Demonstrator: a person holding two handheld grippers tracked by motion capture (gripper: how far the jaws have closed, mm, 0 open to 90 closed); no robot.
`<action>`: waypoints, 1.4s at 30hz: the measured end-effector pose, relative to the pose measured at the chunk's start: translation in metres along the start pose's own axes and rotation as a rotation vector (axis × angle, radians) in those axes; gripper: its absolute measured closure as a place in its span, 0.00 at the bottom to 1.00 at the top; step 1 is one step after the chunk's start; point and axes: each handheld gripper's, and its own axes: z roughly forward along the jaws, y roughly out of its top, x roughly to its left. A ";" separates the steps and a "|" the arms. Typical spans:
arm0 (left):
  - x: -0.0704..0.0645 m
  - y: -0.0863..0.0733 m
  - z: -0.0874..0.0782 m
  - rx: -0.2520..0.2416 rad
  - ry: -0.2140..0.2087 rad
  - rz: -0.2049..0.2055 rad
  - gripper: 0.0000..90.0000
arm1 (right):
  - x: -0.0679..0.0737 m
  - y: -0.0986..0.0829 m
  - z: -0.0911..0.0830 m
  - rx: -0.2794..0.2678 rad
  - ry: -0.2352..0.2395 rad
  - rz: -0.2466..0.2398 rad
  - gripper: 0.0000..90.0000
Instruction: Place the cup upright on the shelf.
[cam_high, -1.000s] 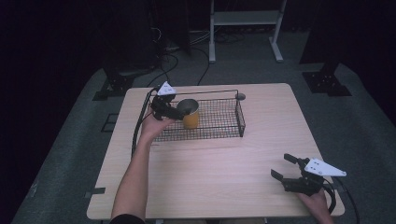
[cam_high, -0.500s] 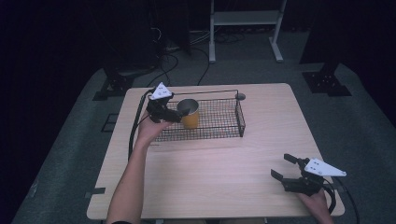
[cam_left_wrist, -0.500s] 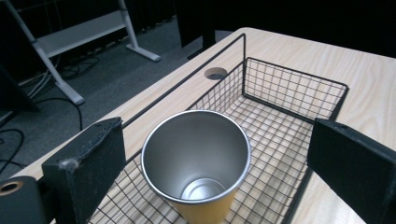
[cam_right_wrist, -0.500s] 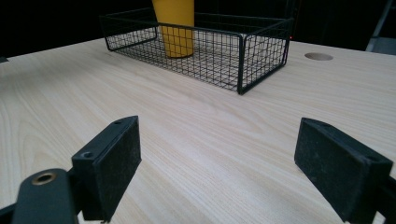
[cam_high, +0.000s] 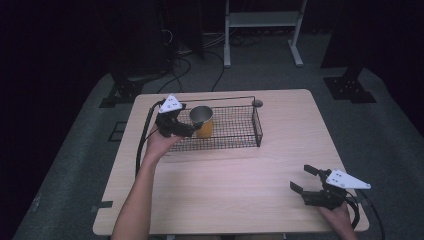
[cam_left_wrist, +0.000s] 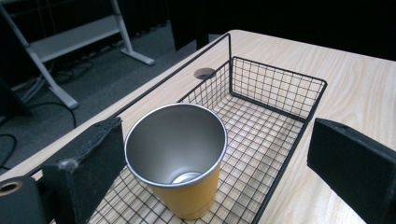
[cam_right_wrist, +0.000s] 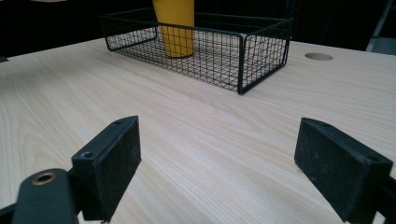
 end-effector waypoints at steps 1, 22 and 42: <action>0.000 0.000 0.000 0.000 0.000 0.000 0.04 | 0.000 0.000 0.000 0.000 0.000 0.000 0.15; -0.014 -0.021 -0.020 -0.023 -0.021 -0.019 0.04 | 0.000 0.000 0.000 0.002 -0.003 0.002 0.15; -0.032 -0.037 -0.033 -0.053 -0.024 -0.016 0.04 | 0.000 0.000 0.000 0.003 -0.003 0.001 0.15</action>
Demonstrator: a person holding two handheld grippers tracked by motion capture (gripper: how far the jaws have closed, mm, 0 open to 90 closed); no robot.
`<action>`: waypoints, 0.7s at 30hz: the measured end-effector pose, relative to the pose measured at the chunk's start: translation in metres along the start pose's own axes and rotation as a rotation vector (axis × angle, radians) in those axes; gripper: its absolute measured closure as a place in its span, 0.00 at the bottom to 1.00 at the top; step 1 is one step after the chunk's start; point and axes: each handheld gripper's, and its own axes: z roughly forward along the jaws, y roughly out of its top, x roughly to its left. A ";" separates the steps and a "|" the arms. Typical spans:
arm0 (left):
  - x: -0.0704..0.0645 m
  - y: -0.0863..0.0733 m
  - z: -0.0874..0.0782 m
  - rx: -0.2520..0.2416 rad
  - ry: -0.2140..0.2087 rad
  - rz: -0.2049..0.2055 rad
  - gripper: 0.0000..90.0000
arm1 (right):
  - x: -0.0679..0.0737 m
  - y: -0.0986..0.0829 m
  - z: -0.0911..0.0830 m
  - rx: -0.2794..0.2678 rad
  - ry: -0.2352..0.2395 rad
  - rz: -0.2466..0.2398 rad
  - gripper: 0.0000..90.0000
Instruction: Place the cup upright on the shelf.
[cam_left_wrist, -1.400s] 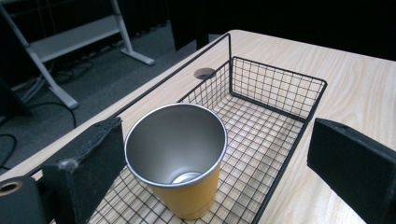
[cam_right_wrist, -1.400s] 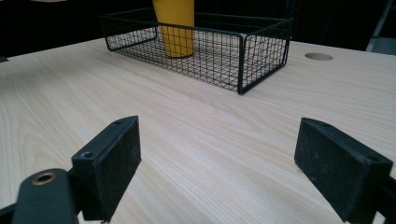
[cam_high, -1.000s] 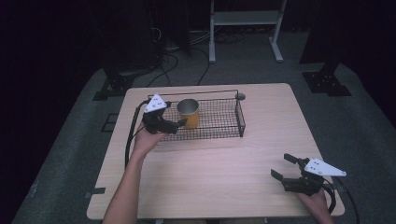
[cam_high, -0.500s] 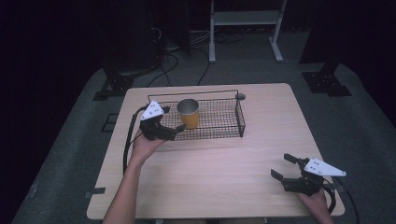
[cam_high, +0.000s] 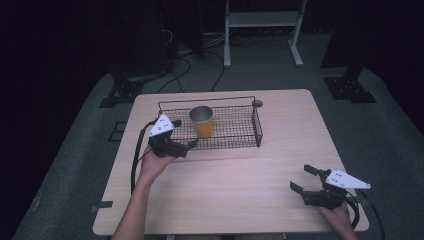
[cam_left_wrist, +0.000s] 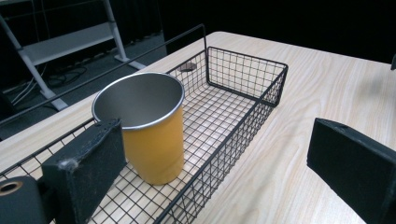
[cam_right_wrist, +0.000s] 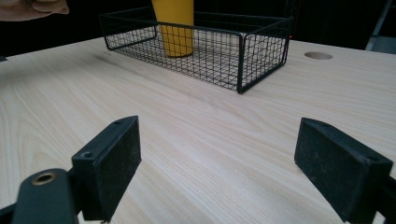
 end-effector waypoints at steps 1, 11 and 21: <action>0.000 0.000 0.000 0.000 0.000 0.000 0.04 | 0.000 0.000 0.000 0.001 0.000 0.001 0.15; -0.008 -0.007 -0.008 -0.013 -0.001 -0.001 0.04 | 0.000 0.000 0.000 0.001 -0.001 0.000 0.15; -0.017 -0.015 -0.015 -0.024 0.000 -0.005 0.04 | 0.000 0.000 0.000 0.003 -0.002 0.000 0.15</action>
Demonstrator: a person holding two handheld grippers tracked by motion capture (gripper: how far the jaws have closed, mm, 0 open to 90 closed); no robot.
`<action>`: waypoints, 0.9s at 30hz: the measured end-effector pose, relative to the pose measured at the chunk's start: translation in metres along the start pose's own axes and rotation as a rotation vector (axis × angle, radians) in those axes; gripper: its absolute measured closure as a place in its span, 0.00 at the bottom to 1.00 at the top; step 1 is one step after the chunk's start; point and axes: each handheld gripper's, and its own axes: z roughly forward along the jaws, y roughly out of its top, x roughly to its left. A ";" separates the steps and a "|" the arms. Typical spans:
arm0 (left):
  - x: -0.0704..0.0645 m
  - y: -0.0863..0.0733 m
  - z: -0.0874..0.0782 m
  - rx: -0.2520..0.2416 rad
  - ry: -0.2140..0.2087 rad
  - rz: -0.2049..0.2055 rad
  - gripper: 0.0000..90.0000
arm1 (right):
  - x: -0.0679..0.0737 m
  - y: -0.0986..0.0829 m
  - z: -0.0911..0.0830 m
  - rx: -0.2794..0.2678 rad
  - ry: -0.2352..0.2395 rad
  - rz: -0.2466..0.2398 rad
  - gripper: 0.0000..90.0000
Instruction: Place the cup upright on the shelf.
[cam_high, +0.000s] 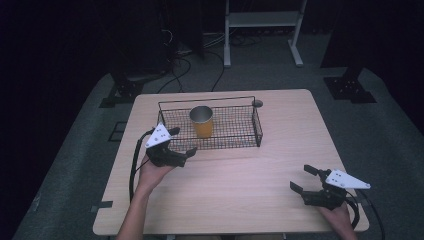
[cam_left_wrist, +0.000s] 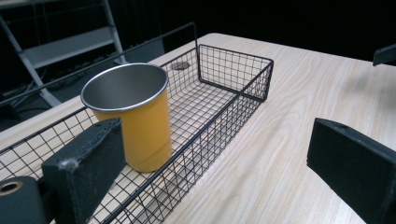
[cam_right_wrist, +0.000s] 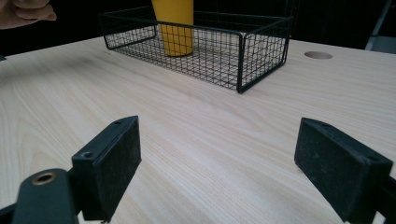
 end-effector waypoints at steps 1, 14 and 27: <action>0.000 0.000 0.000 0.000 0.000 0.000 0.04 | 0.000 0.000 0.000 0.000 0.000 0.000 0.15; -0.008 -0.014 -0.012 -0.009 0.010 -0.017 0.04 | 0.000 0.000 0.000 0.002 -0.001 0.001 0.15; -0.018 -0.025 -0.021 -0.023 0.019 -0.023 0.04 | 0.000 0.000 0.000 0.001 0.000 -0.001 0.15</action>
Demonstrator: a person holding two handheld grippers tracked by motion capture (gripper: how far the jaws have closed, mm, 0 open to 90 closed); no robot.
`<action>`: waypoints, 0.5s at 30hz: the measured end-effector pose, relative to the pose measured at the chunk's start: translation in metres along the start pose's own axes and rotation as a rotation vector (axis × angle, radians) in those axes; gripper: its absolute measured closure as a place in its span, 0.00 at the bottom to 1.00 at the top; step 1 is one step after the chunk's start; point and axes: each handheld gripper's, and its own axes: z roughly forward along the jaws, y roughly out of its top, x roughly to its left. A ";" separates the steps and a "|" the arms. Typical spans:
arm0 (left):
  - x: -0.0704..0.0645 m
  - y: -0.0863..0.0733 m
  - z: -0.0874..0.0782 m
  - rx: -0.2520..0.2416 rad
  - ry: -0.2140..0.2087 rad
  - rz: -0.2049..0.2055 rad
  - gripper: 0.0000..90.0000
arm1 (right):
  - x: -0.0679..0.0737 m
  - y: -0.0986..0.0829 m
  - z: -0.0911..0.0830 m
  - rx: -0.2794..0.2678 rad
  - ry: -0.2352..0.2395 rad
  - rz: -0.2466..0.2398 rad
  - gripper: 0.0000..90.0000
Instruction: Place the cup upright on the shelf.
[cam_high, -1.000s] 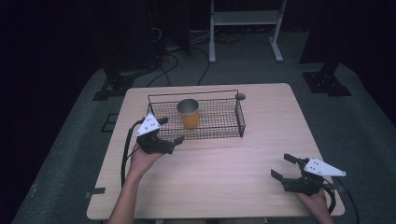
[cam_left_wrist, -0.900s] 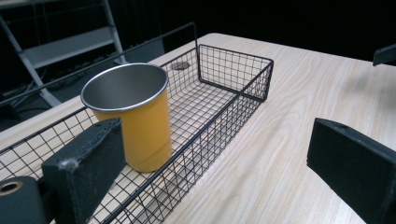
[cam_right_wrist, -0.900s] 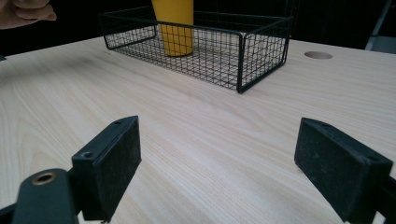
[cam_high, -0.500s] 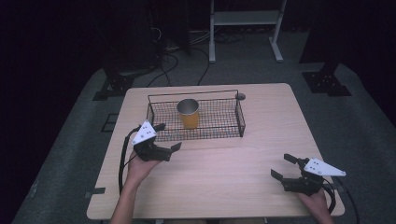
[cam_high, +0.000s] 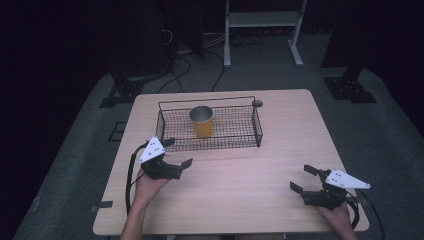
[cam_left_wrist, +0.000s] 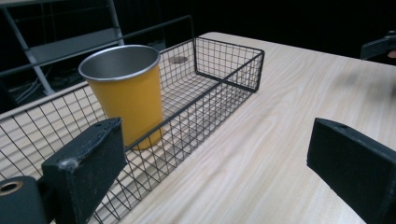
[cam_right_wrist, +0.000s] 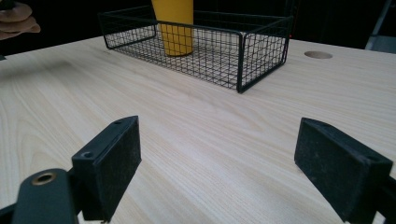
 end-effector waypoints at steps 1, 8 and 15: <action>-0.001 -0.001 -0.001 -0.002 0.002 0.000 0.04 | 0.000 0.000 0.000 0.000 0.000 0.000 0.15; -0.008 -0.010 -0.006 -0.002 0.006 -0.007 0.04 | 0.000 0.000 0.000 0.000 0.000 -0.001 0.15; -0.015 -0.019 -0.012 -0.009 0.005 -0.019 0.04 | 0.000 0.000 0.000 0.000 0.000 0.000 0.15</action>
